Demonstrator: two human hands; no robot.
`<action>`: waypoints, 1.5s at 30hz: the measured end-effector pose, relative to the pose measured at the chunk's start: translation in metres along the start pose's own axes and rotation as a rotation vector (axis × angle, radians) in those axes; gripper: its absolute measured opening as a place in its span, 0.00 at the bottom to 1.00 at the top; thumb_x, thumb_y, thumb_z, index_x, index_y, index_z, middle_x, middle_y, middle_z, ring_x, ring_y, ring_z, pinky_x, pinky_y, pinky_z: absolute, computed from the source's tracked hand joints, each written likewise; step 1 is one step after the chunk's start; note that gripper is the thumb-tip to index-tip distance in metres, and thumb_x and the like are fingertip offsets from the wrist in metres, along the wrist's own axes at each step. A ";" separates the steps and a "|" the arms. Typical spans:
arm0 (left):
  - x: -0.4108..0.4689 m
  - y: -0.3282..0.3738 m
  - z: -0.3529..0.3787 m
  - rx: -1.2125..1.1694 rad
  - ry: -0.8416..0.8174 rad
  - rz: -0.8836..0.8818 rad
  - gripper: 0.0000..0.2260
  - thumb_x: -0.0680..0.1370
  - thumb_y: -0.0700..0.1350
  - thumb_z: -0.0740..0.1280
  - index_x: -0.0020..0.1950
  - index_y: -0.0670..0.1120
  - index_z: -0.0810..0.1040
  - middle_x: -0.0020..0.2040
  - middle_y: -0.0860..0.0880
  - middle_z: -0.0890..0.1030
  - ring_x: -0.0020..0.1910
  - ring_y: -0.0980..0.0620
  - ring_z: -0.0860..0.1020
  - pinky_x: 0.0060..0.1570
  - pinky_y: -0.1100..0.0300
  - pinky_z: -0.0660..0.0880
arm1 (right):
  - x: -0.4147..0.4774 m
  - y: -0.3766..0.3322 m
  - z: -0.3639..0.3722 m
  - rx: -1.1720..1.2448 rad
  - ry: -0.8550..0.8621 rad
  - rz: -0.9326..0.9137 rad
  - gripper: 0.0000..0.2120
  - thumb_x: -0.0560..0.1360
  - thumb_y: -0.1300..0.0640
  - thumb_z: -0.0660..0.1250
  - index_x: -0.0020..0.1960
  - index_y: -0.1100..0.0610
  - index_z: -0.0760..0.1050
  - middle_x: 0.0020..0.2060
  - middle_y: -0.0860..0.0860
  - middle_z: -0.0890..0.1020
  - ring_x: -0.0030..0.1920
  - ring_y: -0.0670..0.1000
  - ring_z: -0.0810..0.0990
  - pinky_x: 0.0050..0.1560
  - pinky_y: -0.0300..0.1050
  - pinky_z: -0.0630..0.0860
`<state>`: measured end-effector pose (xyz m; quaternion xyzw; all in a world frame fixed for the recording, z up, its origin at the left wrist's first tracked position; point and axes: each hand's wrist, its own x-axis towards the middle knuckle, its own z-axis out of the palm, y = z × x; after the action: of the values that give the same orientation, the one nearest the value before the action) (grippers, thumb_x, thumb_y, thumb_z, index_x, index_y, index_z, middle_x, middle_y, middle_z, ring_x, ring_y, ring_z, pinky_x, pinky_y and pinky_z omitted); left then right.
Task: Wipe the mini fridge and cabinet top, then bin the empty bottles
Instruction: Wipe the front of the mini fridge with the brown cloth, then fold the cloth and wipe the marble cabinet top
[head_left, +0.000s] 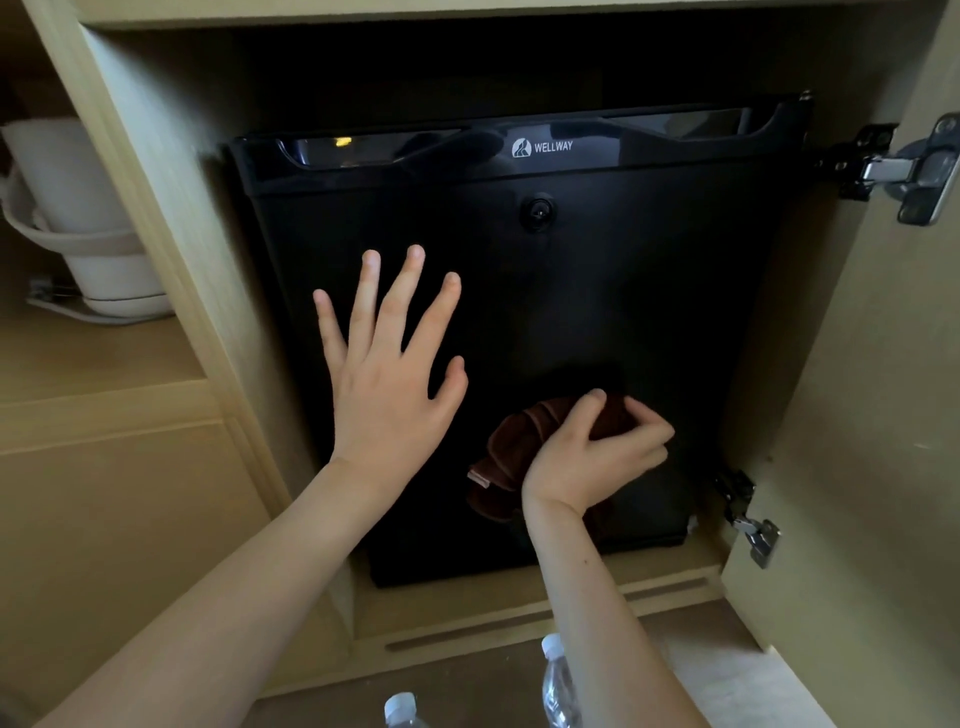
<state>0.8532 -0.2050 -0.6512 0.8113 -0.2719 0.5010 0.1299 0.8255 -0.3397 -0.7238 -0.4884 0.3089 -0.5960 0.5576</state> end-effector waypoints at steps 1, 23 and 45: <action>0.000 0.000 -0.001 0.006 -0.001 0.004 0.28 0.77 0.47 0.66 0.78 0.51 0.65 0.80 0.46 0.60 0.80 0.42 0.51 0.76 0.34 0.45 | -0.004 -0.002 0.003 0.001 -0.009 -0.020 0.12 0.78 0.50 0.66 0.58 0.51 0.67 0.52 0.47 0.68 0.49 0.50 0.73 0.46 0.42 0.74; -0.103 0.038 -0.106 -0.226 -0.653 -0.286 0.16 0.80 0.47 0.60 0.60 0.40 0.80 0.51 0.45 0.83 0.51 0.42 0.78 0.48 0.49 0.76 | -0.086 -0.033 -0.118 -0.273 -0.476 0.072 0.08 0.77 0.57 0.66 0.54 0.53 0.70 0.50 0.50 0.74 0.51 0.44 0.74 0.52 0.30 0.68; 0.396 0.010 -0.532 -0.262 -0.826 -0.496 0.15 0.79 0.49 0.60 0.57 0.42 0.81 0.53 0.47 0.83 0.53 0.45 0.80 0.50 0.52 0.78 | 0.048 -0.676 -0.021 -0.517 -1.021 0.053 0.19 0.71 0.46 0.73 0.60 0.46 0.76 0.49 0.42 0.73 0.51 0.40 0.75 0.51 0.24 0.68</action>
<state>0.5915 -0.0789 -0.0552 0.9591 -0.1599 0.0535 0.2274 0.5659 -0.2631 -0.1023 -0.8269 0.1482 -0.1755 0.5132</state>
